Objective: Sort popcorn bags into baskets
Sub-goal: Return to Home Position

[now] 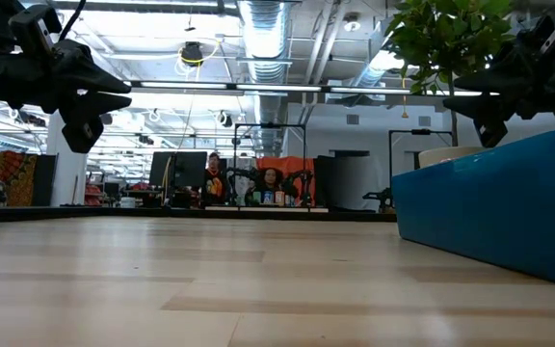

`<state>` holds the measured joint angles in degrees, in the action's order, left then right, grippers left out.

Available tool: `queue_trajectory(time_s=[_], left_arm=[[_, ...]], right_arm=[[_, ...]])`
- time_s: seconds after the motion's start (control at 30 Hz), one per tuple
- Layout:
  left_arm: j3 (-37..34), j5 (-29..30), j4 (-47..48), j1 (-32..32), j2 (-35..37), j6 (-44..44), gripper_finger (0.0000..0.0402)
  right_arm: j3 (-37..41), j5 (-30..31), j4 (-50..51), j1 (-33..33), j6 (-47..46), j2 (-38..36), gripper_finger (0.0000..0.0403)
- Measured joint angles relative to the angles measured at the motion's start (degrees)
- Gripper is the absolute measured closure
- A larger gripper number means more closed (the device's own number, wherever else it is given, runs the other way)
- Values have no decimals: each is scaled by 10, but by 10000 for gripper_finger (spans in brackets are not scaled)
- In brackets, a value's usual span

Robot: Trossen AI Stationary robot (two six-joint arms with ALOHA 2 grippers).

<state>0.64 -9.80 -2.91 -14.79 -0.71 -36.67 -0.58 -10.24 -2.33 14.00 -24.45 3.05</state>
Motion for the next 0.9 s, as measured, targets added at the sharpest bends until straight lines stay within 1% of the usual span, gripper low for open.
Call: queue_trajectory(time_s=[0.5, 0.9], left_arm=[[0, 0, 0, 0, 0, 0, 337], [0, 0, 0, 0, 0, 0, 337]], right_arm=[[0, 0, 0, 0, 0, 0, 227], [0, 0, 0, 0, 0, 0, 216]])
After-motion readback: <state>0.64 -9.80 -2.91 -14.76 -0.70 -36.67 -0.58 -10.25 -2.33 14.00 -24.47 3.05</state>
